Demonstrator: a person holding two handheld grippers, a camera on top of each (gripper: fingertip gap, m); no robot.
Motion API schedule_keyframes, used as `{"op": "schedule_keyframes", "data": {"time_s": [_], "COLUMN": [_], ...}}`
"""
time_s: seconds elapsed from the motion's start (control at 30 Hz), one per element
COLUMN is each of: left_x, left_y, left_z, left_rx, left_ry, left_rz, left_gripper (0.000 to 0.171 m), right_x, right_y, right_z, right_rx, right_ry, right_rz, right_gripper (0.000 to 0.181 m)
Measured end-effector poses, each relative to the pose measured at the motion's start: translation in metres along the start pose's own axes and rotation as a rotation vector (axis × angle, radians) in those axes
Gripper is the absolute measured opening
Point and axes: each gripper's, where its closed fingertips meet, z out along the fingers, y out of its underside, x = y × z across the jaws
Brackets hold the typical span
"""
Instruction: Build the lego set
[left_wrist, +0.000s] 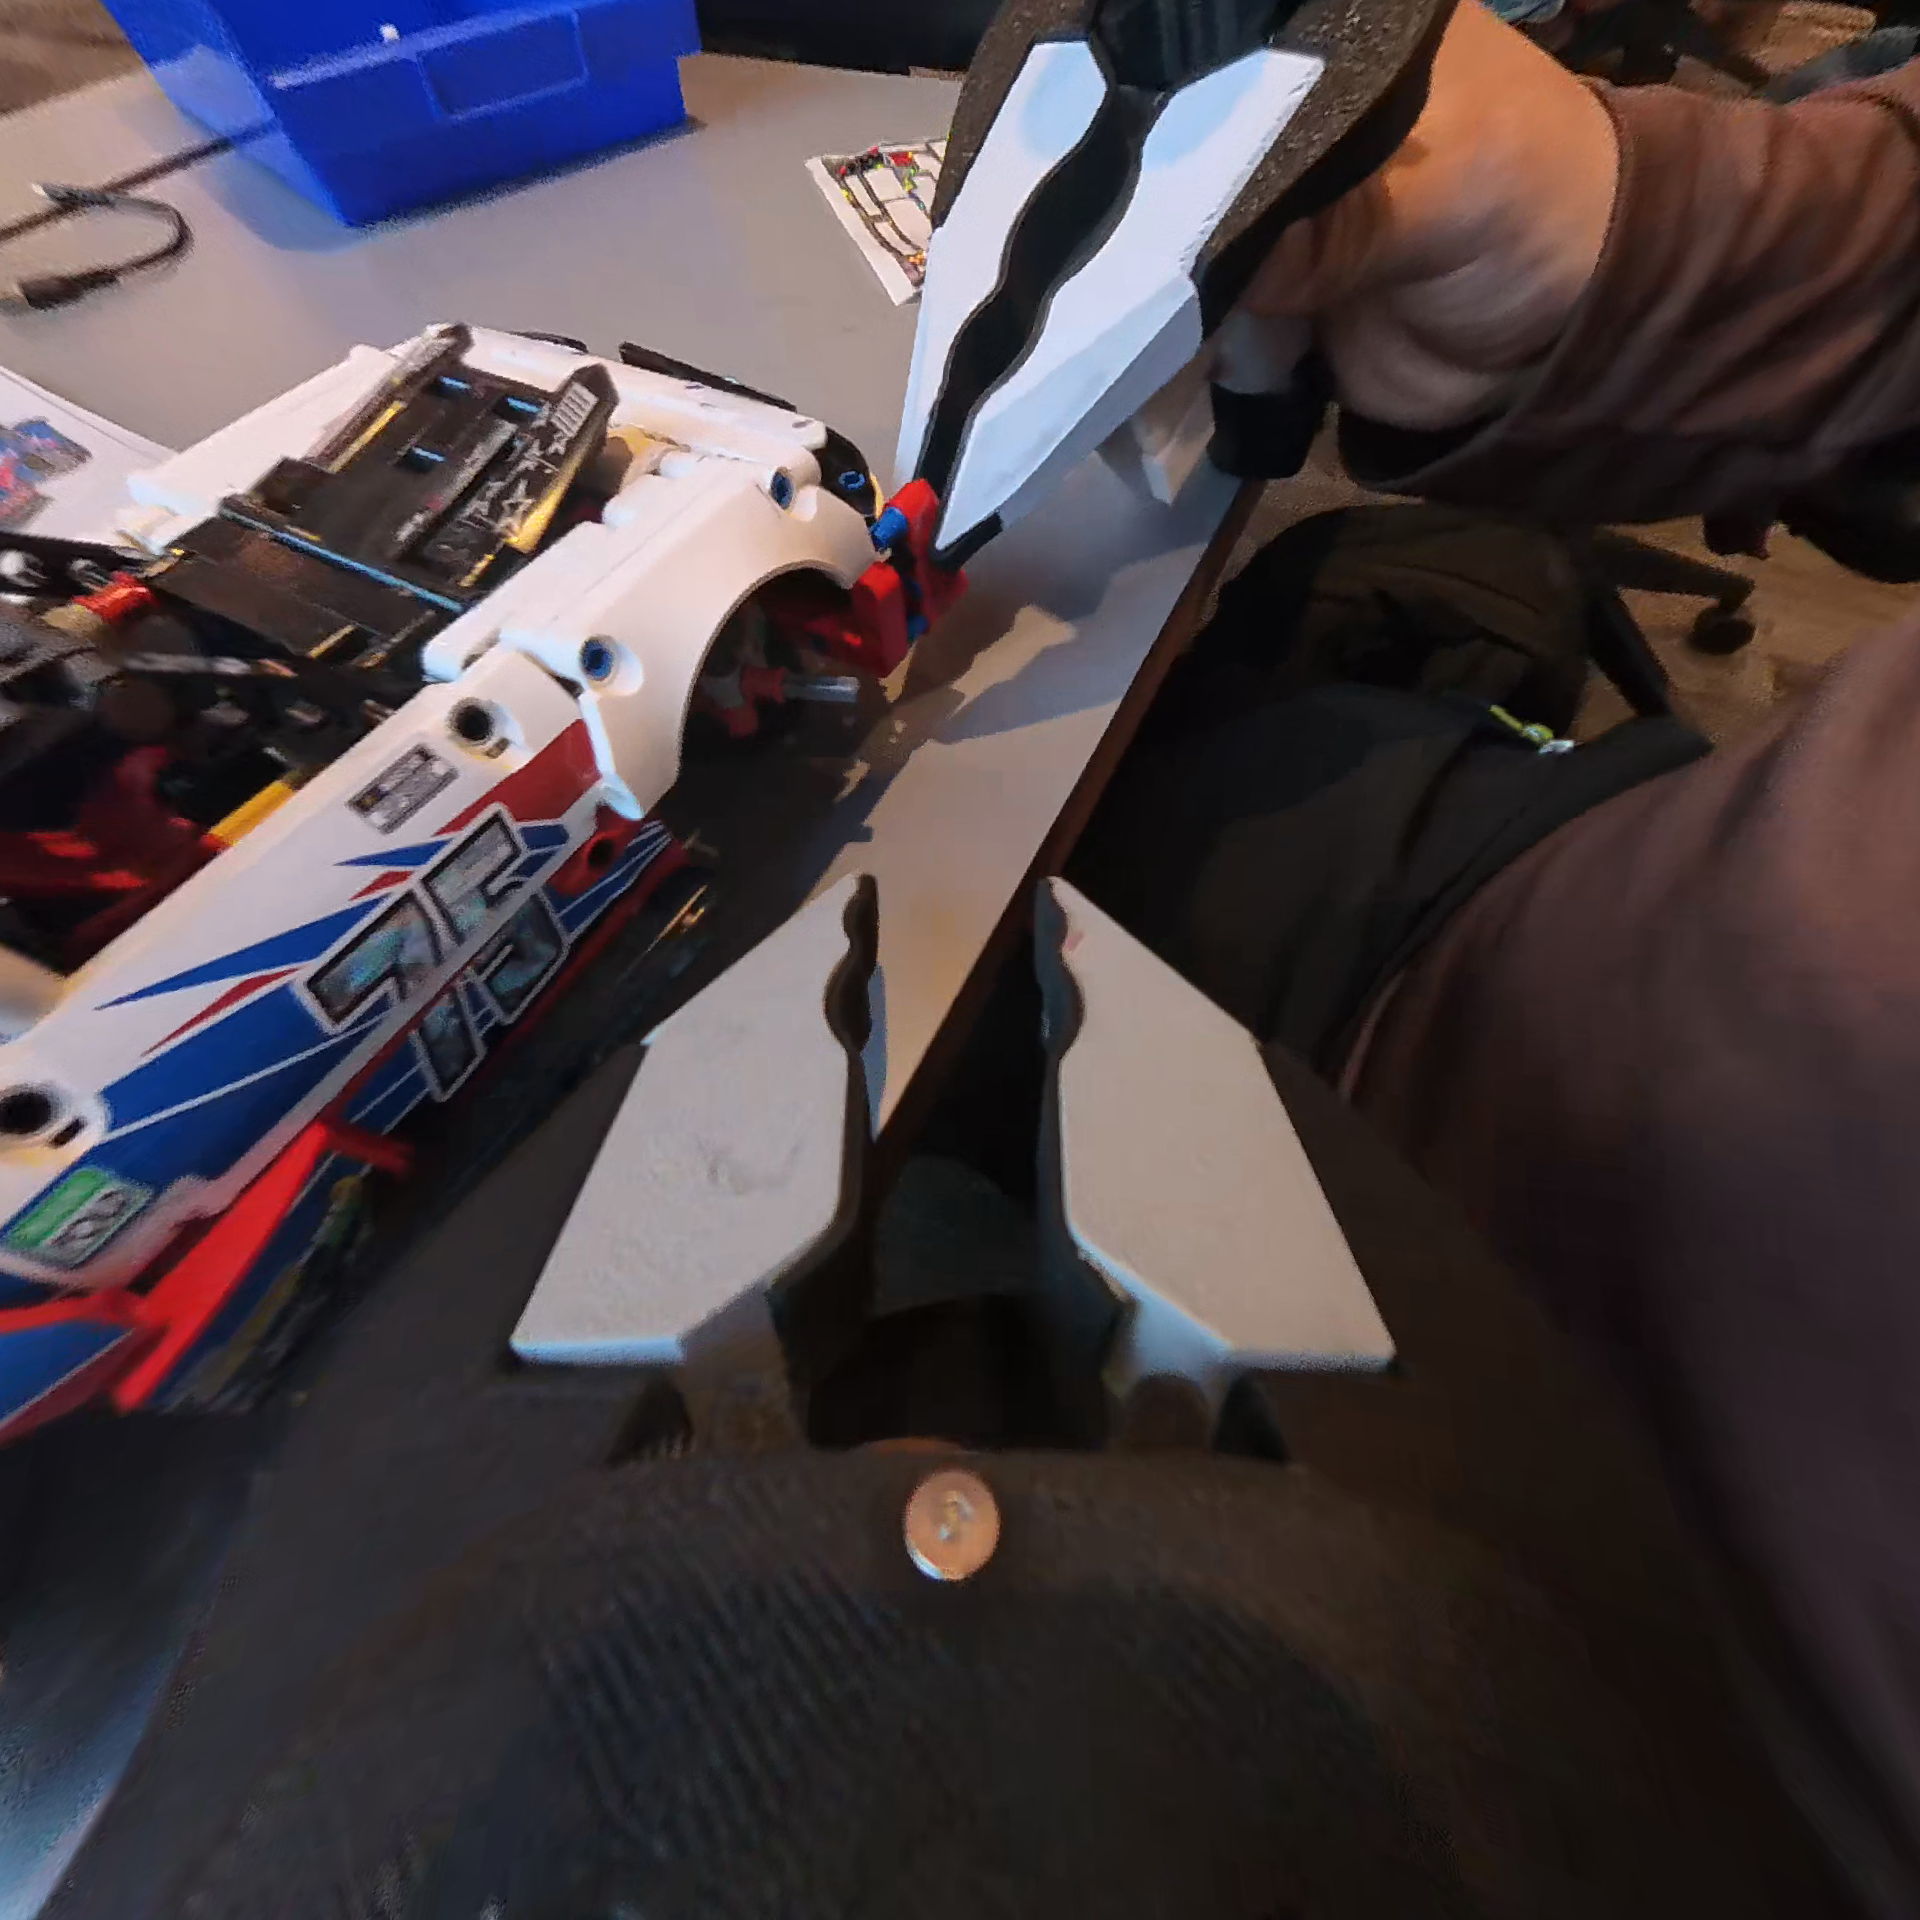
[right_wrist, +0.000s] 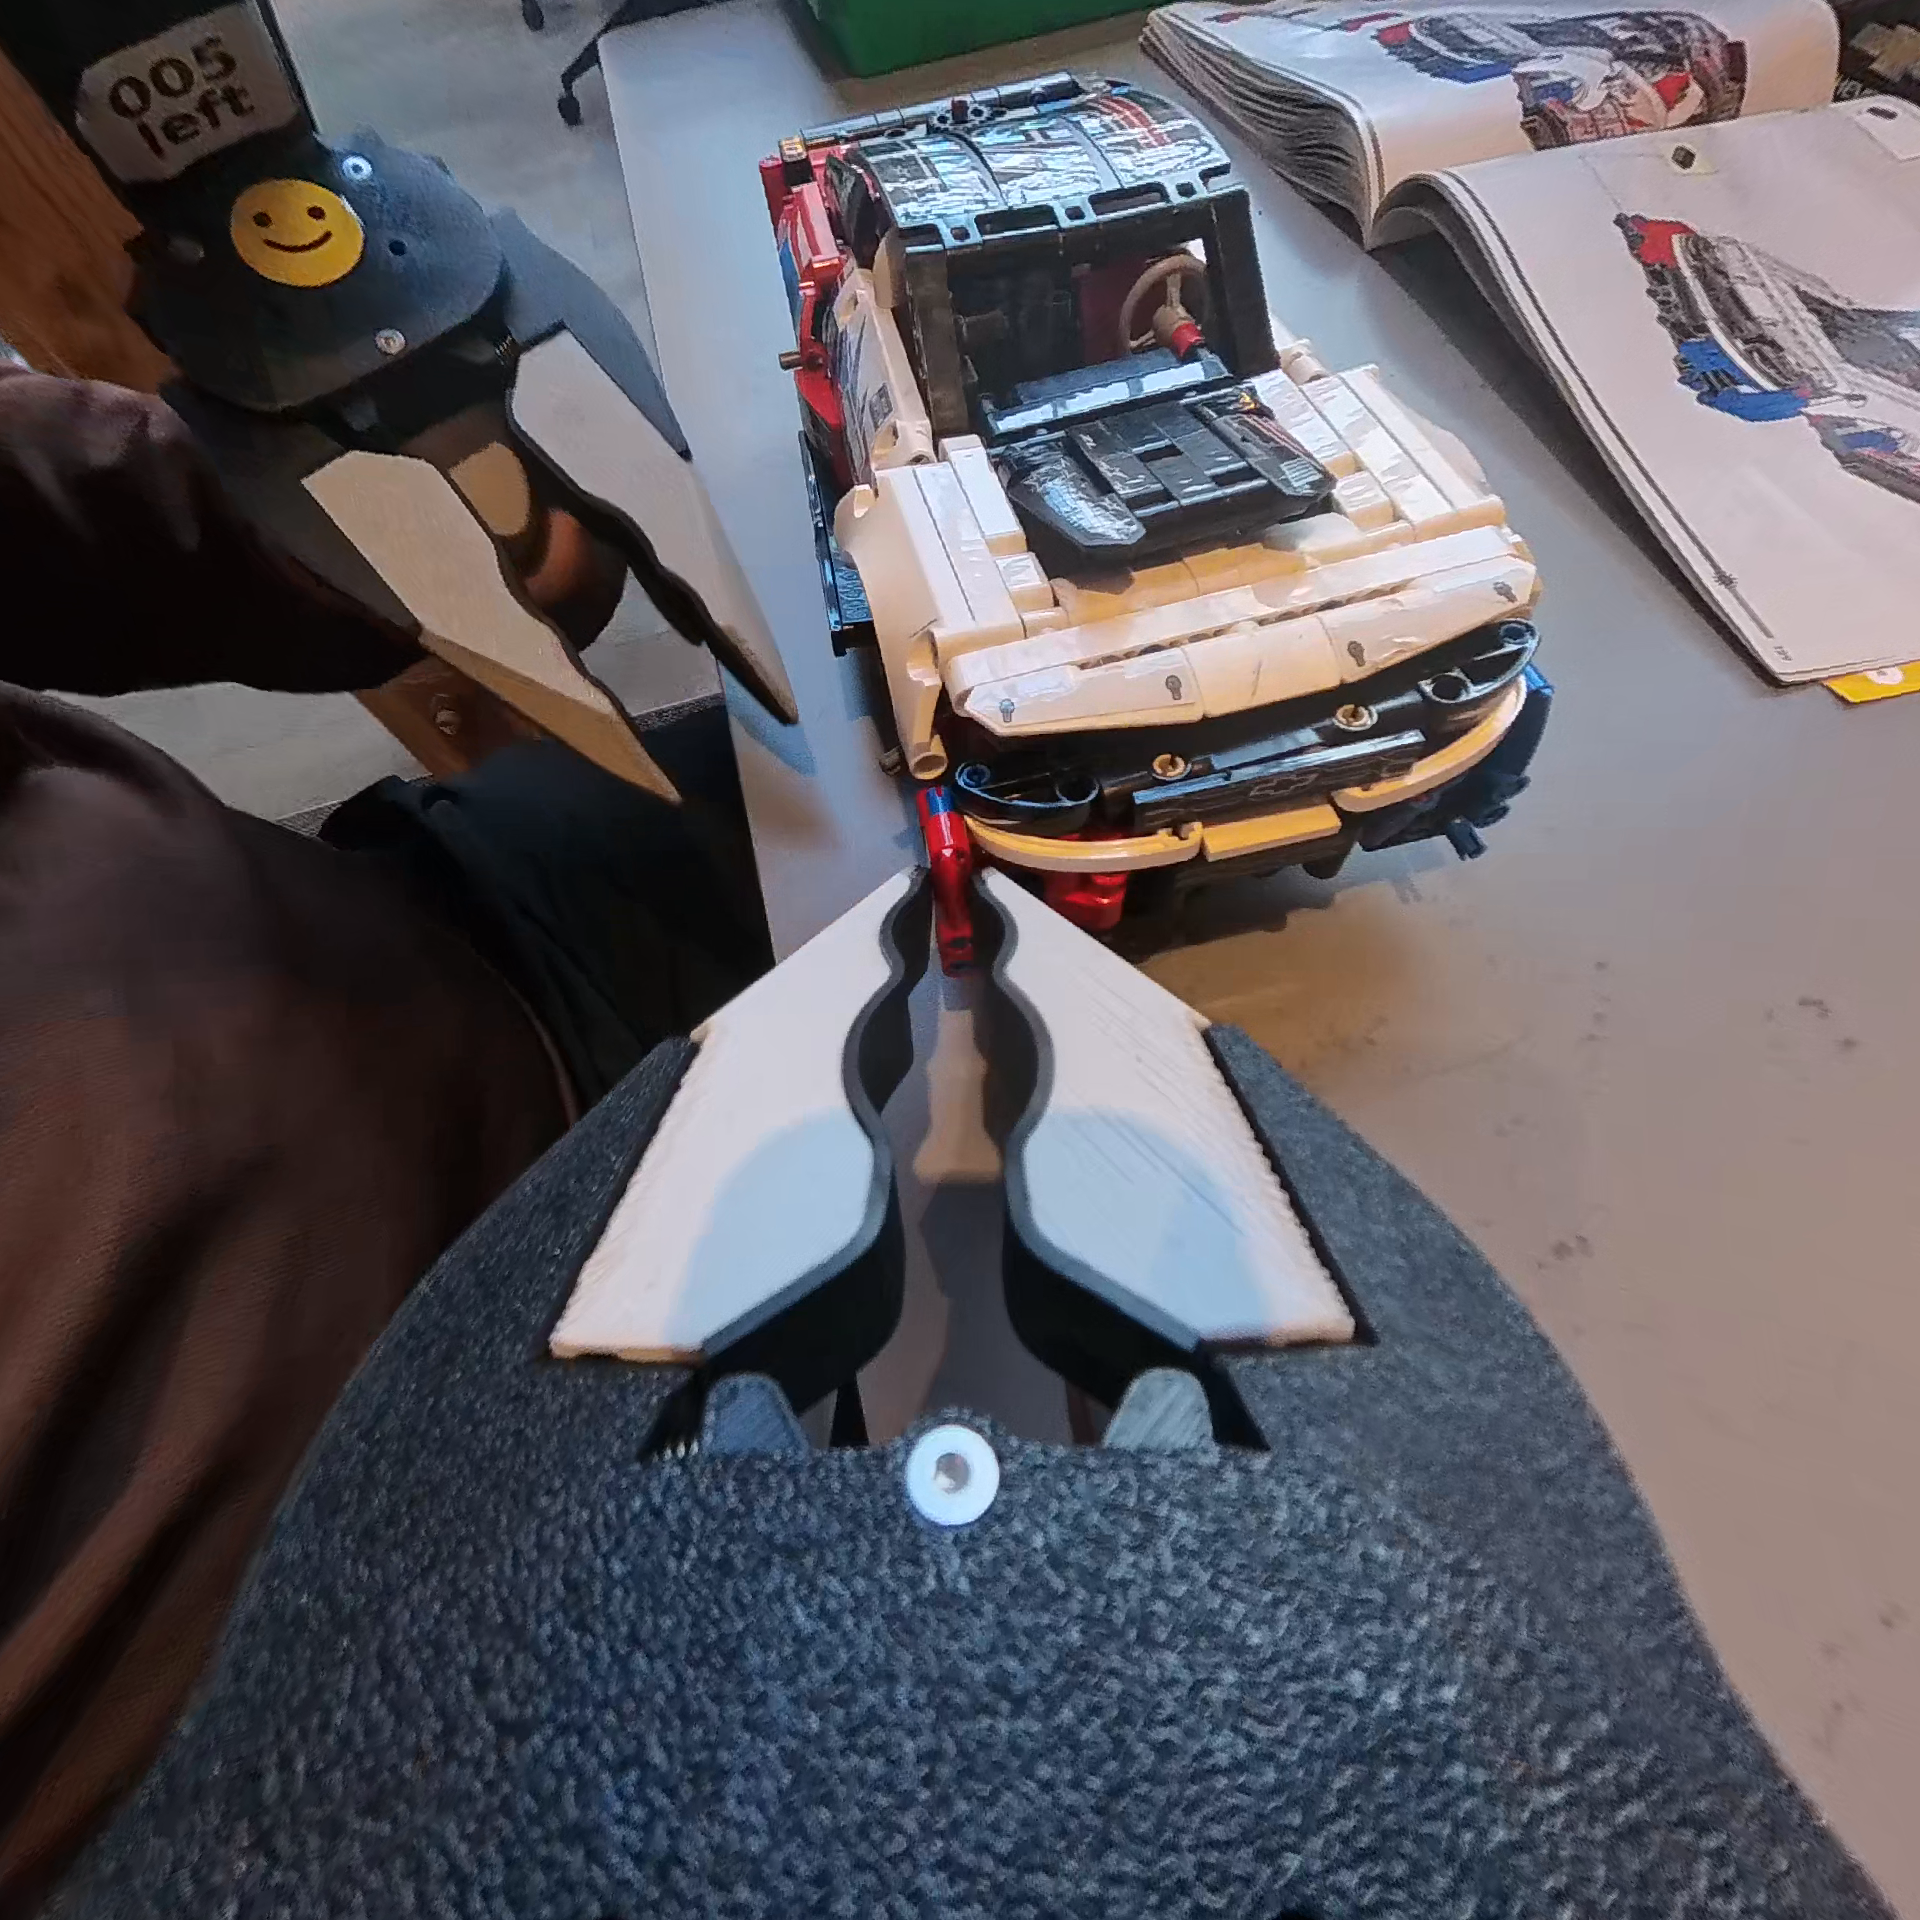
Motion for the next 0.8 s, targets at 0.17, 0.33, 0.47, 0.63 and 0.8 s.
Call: {"op": "schedule_keyframes", "data": {"time_s": [0.17,0.33,0.47,0.63,0.8], "left_x": [-0.006,-0.014,-0.012,-0.015,-0.019], "left_y": [-0.001,0.005,0.0,0.0,0.001], "left_z": [-0.013,-0.021,-0.025,-0.028,-0.03], "left_rx": [0.056,0.074,0.121,0.158,0.177], "left_ry": [0.013,0.002,0.023,0.029,0.033], "left_rz": [0.025,0.082,0.091,0.081,0.056], "left_gripper": [0.028,0.027,0.026,0.026,0.026], "right_x": [0.001,0.001,0.001,0.001,0.001], "right_y": [0.0,0.001,0.001,0.001,0.001], "right_z": [0.0,0.0,0.0,0.0,0.0], "right_rx": [0.0,-0.004,-0.004,-0.005,-0.005], "right_ry": [0.023,0.054,0.061,0.062,0.05], "right_rz": [-0.015,-0.044,-0.05,-0.053,-0.035], "right_gripper": [0.006,0.006,0.006,0.005,0.006]}}
